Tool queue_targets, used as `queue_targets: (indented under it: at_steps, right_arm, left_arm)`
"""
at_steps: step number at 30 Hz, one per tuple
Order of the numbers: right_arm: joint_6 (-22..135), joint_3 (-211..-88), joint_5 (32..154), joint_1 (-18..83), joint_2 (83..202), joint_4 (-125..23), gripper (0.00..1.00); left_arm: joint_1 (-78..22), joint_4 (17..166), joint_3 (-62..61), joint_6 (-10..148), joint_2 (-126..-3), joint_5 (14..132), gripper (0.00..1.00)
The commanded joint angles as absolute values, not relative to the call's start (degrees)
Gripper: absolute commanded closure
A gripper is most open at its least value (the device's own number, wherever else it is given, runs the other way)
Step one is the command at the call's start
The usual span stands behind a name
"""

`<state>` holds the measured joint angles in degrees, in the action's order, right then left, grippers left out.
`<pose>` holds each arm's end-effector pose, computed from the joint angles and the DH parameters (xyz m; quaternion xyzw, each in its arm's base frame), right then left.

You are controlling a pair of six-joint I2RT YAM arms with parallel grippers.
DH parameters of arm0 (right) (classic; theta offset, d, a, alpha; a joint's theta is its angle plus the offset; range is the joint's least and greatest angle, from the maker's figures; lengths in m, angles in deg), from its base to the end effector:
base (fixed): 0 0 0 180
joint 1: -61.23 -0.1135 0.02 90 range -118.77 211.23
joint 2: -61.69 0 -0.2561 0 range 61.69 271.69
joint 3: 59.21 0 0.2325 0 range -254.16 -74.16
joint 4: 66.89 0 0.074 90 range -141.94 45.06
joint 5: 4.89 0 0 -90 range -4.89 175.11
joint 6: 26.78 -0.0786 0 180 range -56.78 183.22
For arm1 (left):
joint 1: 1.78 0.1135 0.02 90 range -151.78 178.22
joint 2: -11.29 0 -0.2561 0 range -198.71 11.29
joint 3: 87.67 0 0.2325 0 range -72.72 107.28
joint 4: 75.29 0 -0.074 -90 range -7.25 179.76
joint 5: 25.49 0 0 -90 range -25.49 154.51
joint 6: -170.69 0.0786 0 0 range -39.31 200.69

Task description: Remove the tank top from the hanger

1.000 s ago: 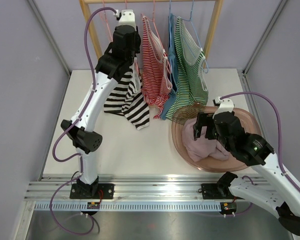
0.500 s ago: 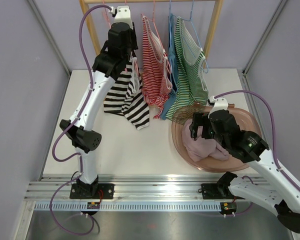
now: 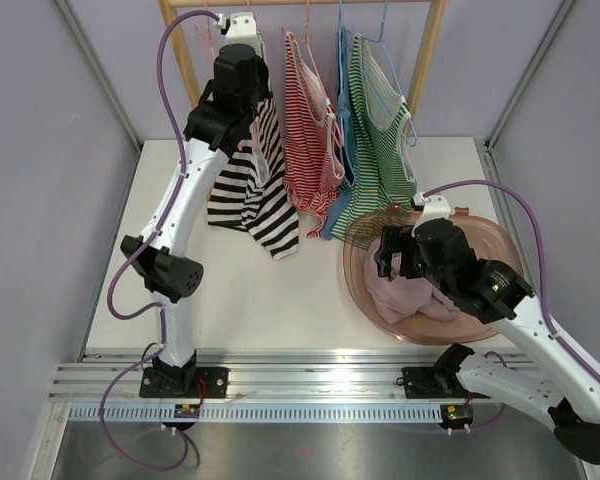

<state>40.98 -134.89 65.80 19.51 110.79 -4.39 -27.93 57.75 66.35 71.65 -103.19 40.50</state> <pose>0.1518 0.1006 0.3242 -0.0734 0.8783 0.1107 0.4593 0.4180 -0.1696 0.4758 -0.0264 0.7472 -0.0461 0.6625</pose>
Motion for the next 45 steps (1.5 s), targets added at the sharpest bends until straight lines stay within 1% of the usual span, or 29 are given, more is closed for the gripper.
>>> queue_targets:
  at_steps: [1, 3, 8, 11, 20, 24, 28, 29, 30, 31, 32, 34, 35, 37, 38, 39, 42, 45]
  right_arm:
    - [41.6, -135.24, 66.91, 19.74, 109.76, -7.2, 0.0]
    - [41.42, -135.33, 67.61, 19.65, 109.41, -7.12, 0.0]
    - [41.33, -135.33, 68.14, 19.74, 108.1, -7.47, 0.0]
    - [41.16, -135.25, 68.4, 19.74, 107.39, -7.73, 0.01]
    - [41.16, -136.03, 70.07, 19.74, 105.2, -9.49, 0.01]
    - [41.51, -137.17, 71.83, 19.74, 105.19, -11.15, 0.0]
    - [41.33, -138.49, 76.74, 19.74, 106.42, -15.28, 0.0]
    - [41.25, -138.67, 79.98, 19.74, 106.86, -17.64, 0.01]
    - [40.72, -139.02, 81.75, 19.74, 107.73, -18.97, 0.01]
    - [40.28, -139.02, 83.42, 19.74, 108.26, -20.46, 0.0]
    - [39.93, -139.02, 87.26, 19.74, 108.71, -24.04, 0.01]
    - [38.0, -137.71, 90.54, 19.74, 110.11, -28.54, 0.0]
    - [37.3, -136.92, 93.86, 19.74, 110.64, -34.04, 0.01]
    - [34.76, -134.64, 96.26, 19.65, 112.13, -40.05, 0.01]
    - [33.7, -134.11, 97.75, 19.74, 112.75, -45.03, 0.0]
    - [31.95, -133.93, 98.81, 19.65, 114.84, -47.0, 0.0]
    - [30.44, -135.59, 103.64, 19.65, 120.11, -53.5, 0.01]
    - [30.08, -137.61, 107.69, 19.57, 125.3, -58.96, 0.0]
  left_arm:
    - [-27.79, 60.66, 67.12, 70.58, -99.73, 43.41, 1.0]
    - [-27.79, 62.24, 66.33, 70.58, -97.53, 44.28, 1.0]
    - [-27.79, 62.6, 68.78, 70.76, -95.15, 45.43, 1.0]
    - [-27.88, 62.42, 68.0, 70.32, -91.91, 48.32, 1.0]
    - [-27.88, 63.04, 57.45, 66.46, -82.68, 55.7, 1.0]
    - [-28.06, 59.53, 54.12, 64.08, -77.76, 60.19, 1.0]
    - [-29.29, 58.38, 42.27, 62.59, -66.88, 62.22, 1.0]
    - [-29.46, 58.38, 39.63, 62.5, -61.54, 62.22, 1.0]
    - [-29.81, 58.2, 34.3, 62.32, -58.97, 62.48, 1.0]
    - [-29.99, 57.94, 31.98, 62.06, -56.59, 63.01, 1.0]
    - [-30.08, 57.5, 29.44, 61.71, -51.52, 64.23, 1.0]
    - [-30.17, 56.71, 22.84, 60.66, -46.75, 67.66, 1.0]
    - [-30.17, 56.27, 20.82, 60.39, -44.63, 69.76, 1.0]
    - [-30.17, 55.92, 15.04, 59.52, -38.31, 71.18, 1.0]
    - [-30.17, 55.66, 13.52, 59.16, -36.46, 72.66, 1.0]
    - [-30.17, 54.7, 12.11, 59.25, -33.22, 73.2, 1.0]
    - [-30.25, 52.85, 8.15, 58.9, -28.46, 76.28, 1.0]
    - [-30.17, 51.44, 4.46, 58.63, -25.99, 81.46, 1.0]
